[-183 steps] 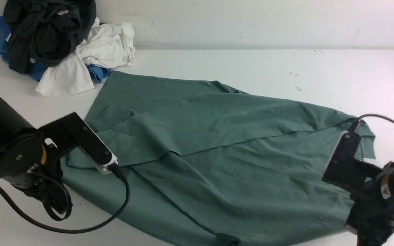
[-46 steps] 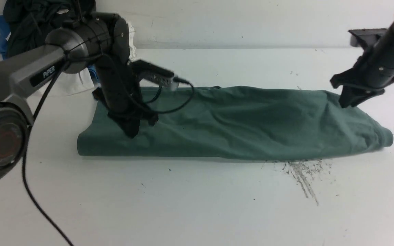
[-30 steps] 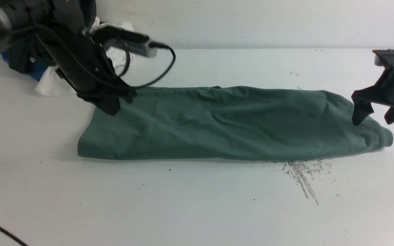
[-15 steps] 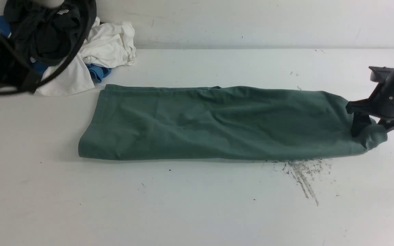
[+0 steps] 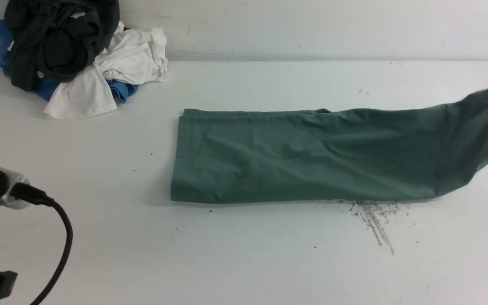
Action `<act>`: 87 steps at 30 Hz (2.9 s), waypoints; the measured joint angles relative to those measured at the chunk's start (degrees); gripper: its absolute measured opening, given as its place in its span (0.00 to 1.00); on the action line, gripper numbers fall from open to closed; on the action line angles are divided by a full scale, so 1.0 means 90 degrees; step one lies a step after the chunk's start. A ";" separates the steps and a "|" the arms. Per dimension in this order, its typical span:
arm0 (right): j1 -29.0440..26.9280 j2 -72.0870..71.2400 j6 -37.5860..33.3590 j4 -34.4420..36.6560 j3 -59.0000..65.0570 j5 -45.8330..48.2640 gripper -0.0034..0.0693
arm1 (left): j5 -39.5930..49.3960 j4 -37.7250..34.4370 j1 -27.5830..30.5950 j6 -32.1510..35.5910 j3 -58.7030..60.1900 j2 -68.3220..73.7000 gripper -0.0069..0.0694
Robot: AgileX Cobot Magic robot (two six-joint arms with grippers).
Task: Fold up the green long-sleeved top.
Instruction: Use the right arm to drag the right edge of the fabric to the left and folds it over the left edge
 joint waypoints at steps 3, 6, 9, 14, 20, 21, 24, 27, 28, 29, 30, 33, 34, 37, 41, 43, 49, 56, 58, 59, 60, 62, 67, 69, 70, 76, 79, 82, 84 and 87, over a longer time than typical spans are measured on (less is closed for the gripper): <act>0.0768 -0.0546 -0.0193 0.0998 -0.0005 0.0013 0.10 | -0.0881 -0.0365 0.0000 -0.0034 0.0196 0.0087 0.08; 0.1616 -0.0627 -0.0268 0.1620 -0.0005 -0.0139 0.10 | -0.1055 -0.0726 0.0000 -0.0028 0.0215 0.0154 0.08; 0.2558 -0.0457 -0.0290 0.2036 -0.0005 -0.0620 0.10 | -0.1089 -0.0967 0.0000 -0.0008 0.0233 0.0167 0.08; 0.3746 0.0115 -0.0440 0.2412 -0.0005 -0.1607 0.10 | -0.1152 -0.1123 0.0000 -0.0008 0.0233 0.0166 0.08; 0.4674 0.0852 -0.0934 0.2489 0.0001 -0.2586 0.10 | -0.1165 -0.1234 0.0000 -0.0008 0.0240 0.0166 0.08; 0.4674 0.0866 -0.0940 0.2489 0.0001 -0.2586 0.10 | -0.1165 -0.1234 0.0000 -0.0008 0.0240 0.0166 0.08; 0.4927 0.1086 -0.1078 0.2518 0.0001 -0.2976 0.10 | -0.1171 -0.1253 0.0000 -0.0008 0.0240 0.0166 0.08; 0.5073 0.1267 -0.1526 0.2702 0.0001 -0.3368 0.16 | -0.1176 -0.1339 0.0000 -0.0008 0.0240 0.0166 0.08; 0.5109 0.1330 -0.1646 0.2804 0.0001 -0.3495 0.19 | -0.1176 -0.1378 0.0000 -0.0008 0.0240 0.0166 0.08; 0.5139 0.1393 -0.1780 0.2947 0.0001 -0.3606 0.25 | -0.1184 -0.1420 0.0000 -0.0008 0.0240 0.0166 0.08; 0.5159 0.1434 -0.1893 0.3098 0.0001 -0.3697 0.31 | -0.1184 -0.1453 0.0000 -0.0008 0.0240 0.0166 0.08; 0.5164 0.1469 -0.2153 0.3477 0.0001 -0.3893 0.53 | -0.1197 -0.1487 0.0000 -0.0003 0.0240 0.0166 0.08; 0.5164 0.1441 -0.2218 0.3533 0.0001 -0.3961 0.59 | -0.1197 -0.1487 0.0000 -0.0003 0.0240 0.0166 0.08; 0.5164 0.1216 -0.2477 0.3574 0.0001 -0.4014 0.78 | -0.1202 -0.1495 0.0000 -0.0003 0.0240 0.0166 0.08; 0.5141 0.0751 -0.2612 0.3310 0.0001 -0.3753 0.85 | -0.1206 -0.1623 0.0000 0.0015 0.0223 0.0313 0.08; 0.5083 0.0262 -0.2629 0.2727 0.0001 -0.3365 0.83 | -0.1028 -0.1938 0.0000 0.0267 -0.0021 0.0675 0.08; 0.4650 -0.0448 -0.2433 0.1177 -0.0005 -0.2136 0.58 | -0.0877 -0.3584 0.0000 0.1634 -0.1225 0.2219 0.08; 0.3544 0.0195 -0.2135 0.1101 -0.0005 -0.1469 0.15 | -0.0885 -0.5043 -0.0379 0.3348 -0.2679 0.4215 0.08; 0.3263 0.0502 -0.2303 0.1594 -0.0005 -0.1617 0.07 | -0.0943 -0.5175 -0.0543 0.3637 -0.3183 0.4874 0.08; 0.3200 0.0598 -0.2409 0.1781 -0.0005 -0.1689 0.06 | -0.0995 -0.5202 -0.0573 0.3681 -0.3323 0.5051 0.08; 0.3098 0.0825 -0.2623 0.2255 -0.0005 -0.1879 0.04 | -0.1084 -0.5217 -0.0608 0.3722 -0.3595 0.5411 0.08; 0.3058 0.0993 -0.2874 0.2687 -0.0005 -0.2030 0.03 | -0.1165 -0.5230 -0.0639 0.3744 -0.3895 0.5825 0.08; 0.3030 0.1951 -0.3999 0.3929 -0.0005 -0.3194 0.03 | -0.1328 -0.5231 -0.0645 0.3831 -0.4611 0.7166 0.08; 0.3013 0.2232 -0.4094 0.4027 -0.0005 -0.3661 0.03 | -0.1430 -0.5058 -0.0645 0.3862 -0.4646 0.7467 0.08; 0.3005 0.2297 -0.4084 0.4054 -0.0005 -0.3758 0.03 | -0.1444 -0.4967 -0.0645 0.3862 -0.4651 0.7528 0.08; 0.2802 0.2377 -0.3739 0.4484 -0.0132 -0.3616 0.03 | -0.1539 -0.3890 -0.0634 0.3317 -0.4701 0.7577 0.08; 0.2746 0.2262 -0.3795 0.4490 -0.0468 -0.2859 0.03 | -0.1539 -0.3750 -0.0627 0.3106 -0.4756 0.7375 0.08; 0.2760 0.1979 -0.3939 0.4476 -0.0908 -0.1848 0.03 | -0.1562 -0.4078 -0.0627 0.3039 -0.4866 0.7045 0.08; 0.2765 0.1845 -0.3902 0.4476 -0.1031 -0.1471 0.03 | -0.1597 -0.4446 -0.0627 0.3085 -0.4906 0.6956 0.08; 0.2765 0.1854 -0.3593 0.4391 -0.1083 -0.0966 0.03 | -0.1839 -0.4912 -0.0627 0.3379 -0.4912 0.7064 0.08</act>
